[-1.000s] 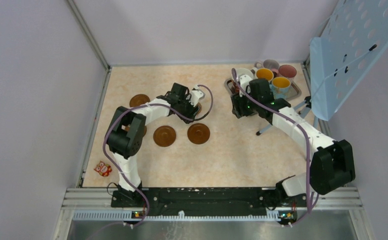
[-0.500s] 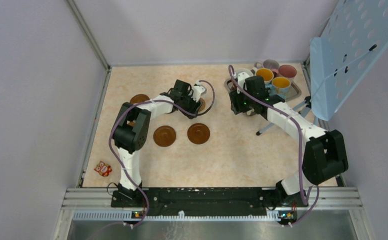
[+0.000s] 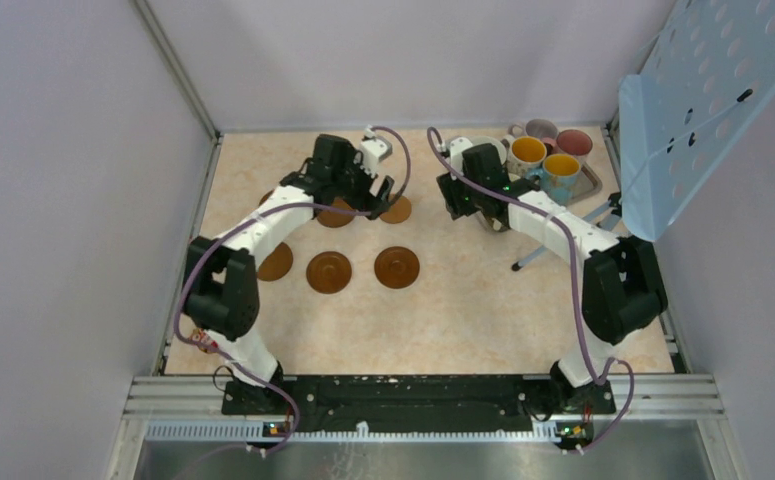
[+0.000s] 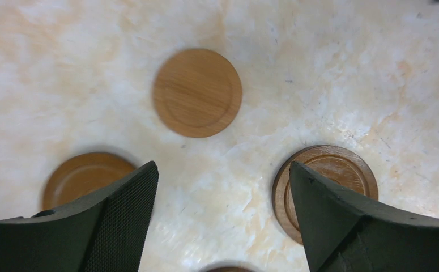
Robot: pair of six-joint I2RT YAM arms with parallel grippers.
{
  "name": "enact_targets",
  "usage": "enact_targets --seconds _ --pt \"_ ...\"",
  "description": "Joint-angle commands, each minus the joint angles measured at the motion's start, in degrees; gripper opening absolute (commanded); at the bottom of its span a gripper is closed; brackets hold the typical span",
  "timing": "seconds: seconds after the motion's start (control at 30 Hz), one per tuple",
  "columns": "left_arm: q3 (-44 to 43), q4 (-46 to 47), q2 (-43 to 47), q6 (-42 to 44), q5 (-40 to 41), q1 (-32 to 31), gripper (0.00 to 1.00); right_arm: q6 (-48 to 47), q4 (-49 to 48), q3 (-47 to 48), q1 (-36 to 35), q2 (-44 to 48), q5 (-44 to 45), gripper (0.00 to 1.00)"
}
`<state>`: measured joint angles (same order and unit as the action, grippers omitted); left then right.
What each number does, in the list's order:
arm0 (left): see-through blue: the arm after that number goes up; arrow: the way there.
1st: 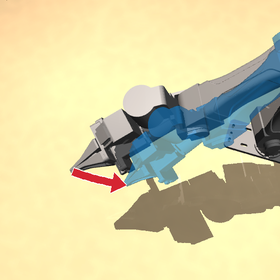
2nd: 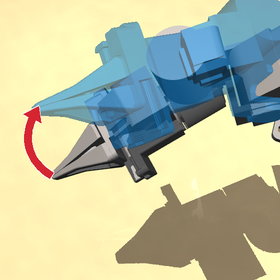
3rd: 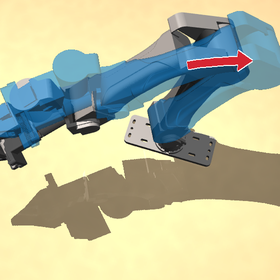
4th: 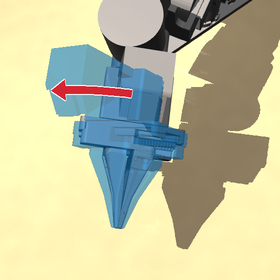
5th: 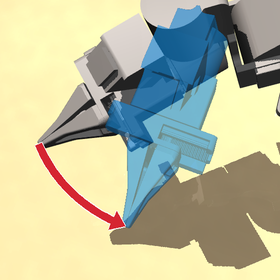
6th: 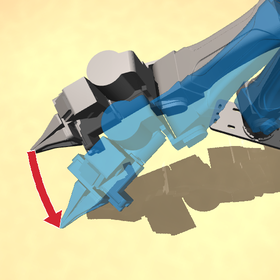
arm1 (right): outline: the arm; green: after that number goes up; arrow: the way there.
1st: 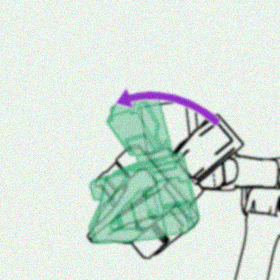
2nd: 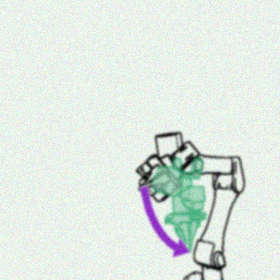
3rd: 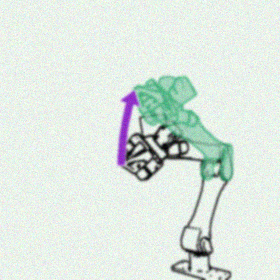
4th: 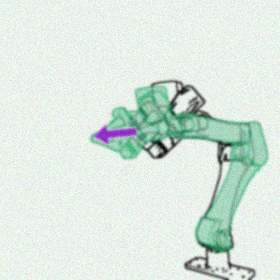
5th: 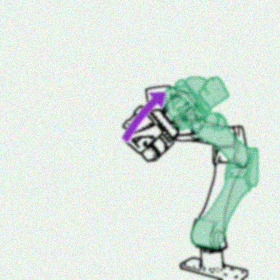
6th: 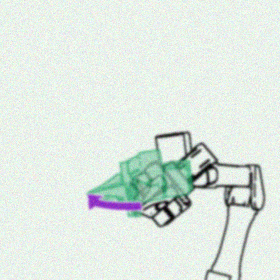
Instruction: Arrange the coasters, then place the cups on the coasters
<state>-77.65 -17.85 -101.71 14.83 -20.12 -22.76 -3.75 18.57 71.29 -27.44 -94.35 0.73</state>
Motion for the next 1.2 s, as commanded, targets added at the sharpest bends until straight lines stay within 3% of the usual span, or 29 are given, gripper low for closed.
enact_targets --seconds 0.0,0.43,0.67,1.17 --pt "2.81 -0.45 8.97 -1.59 -1.38 2.69 0.97 -1.15 -1.71 5.95 -1.1 -4.57 4.33 0.49" --pt "9.79 0.22 22.16 -2.5 -1.64 3.18 0.99 -0.95 -6.07 13.86 -1.3 -18.13 8.65 0.46" --pt "10.62 0.44 24.99 -3.61 -2.7 3.23 0.99 -1.17 -7.98 17.81 -0.26 -23.54 11.22 0.4" --pt "10.8 0.94 28.58 -4.44 -2.91 3.24 0.99 0.37 -6.84 28.29 4.61 -34.3 9.72 0.38"
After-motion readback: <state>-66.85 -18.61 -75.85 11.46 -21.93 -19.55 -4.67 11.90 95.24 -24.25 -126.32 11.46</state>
